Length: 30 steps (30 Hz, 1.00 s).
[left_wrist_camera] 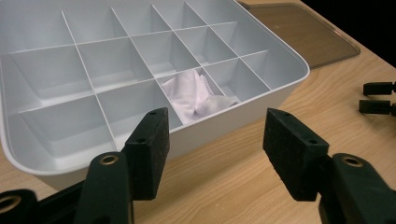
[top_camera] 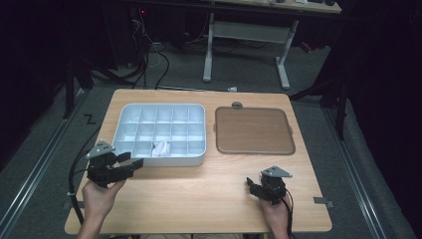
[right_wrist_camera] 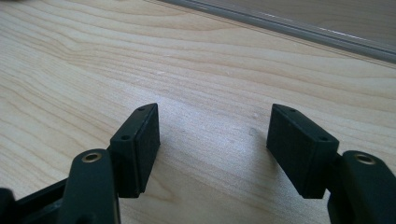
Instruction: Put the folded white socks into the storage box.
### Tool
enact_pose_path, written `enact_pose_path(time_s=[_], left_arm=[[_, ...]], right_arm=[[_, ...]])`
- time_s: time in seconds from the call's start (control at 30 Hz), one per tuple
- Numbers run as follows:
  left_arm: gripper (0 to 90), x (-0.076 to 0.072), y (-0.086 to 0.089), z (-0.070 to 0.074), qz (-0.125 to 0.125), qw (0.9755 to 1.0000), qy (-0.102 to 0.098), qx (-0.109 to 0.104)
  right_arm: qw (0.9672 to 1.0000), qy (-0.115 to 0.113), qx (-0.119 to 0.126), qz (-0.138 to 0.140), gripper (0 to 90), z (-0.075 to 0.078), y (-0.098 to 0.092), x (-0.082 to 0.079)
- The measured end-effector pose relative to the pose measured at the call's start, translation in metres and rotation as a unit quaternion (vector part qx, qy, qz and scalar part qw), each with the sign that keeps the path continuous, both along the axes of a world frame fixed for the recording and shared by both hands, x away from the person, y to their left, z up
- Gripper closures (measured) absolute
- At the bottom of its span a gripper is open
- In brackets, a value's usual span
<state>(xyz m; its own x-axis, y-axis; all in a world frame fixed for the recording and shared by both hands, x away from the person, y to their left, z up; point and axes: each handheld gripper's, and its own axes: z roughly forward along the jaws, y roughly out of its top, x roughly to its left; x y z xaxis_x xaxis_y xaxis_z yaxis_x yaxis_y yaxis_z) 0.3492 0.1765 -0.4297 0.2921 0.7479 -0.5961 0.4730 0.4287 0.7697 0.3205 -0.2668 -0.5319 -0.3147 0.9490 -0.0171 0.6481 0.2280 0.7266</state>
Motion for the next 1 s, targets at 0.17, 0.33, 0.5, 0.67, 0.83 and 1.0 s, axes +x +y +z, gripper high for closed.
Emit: enact_pose_path(time_s=[0.17,0.33,0.5,0.67,0.83,1.0], left_arm=[[42.4,-0.004,0.001,-0.005,0.002,1.0,0.002,-0.004],[42.5,-0.008,0.002,-0.011,0.003,0.9999,0.007,-0.008],[42.5,-0.01,0.002,-0.017,0.005,0.9999,0.012,-0.012],[42.5,-0.012,0.004,-0.023,0.006,0.9997,0.019,-0.017],[42.5,-0.013,0.005,-0.03,0.009,0.9994,0.027,-0.02],[42.5,-0.014,0.005,-0.037,0.01,0.9992,0.034,-0.019]], right_arm=[[1.0,0.0,0.0,0.0,35.0,0.0,0.0,0.0],[1.0,0.0,0.0,0.0,35.0,0.0,0.0,0.0],[1.0,0.0,0.0,0.0,35.0,0.0,0.0,0.0],[1.0,0.0,0.0,0.0,35.0,0.0,0.0,0.0],[1.0,0.0,0.0,0.0,35.0,0.0,0.0,0.0],[1.0,0.0,0.0,0.0,35.0,0.0,0.0,0.0]])
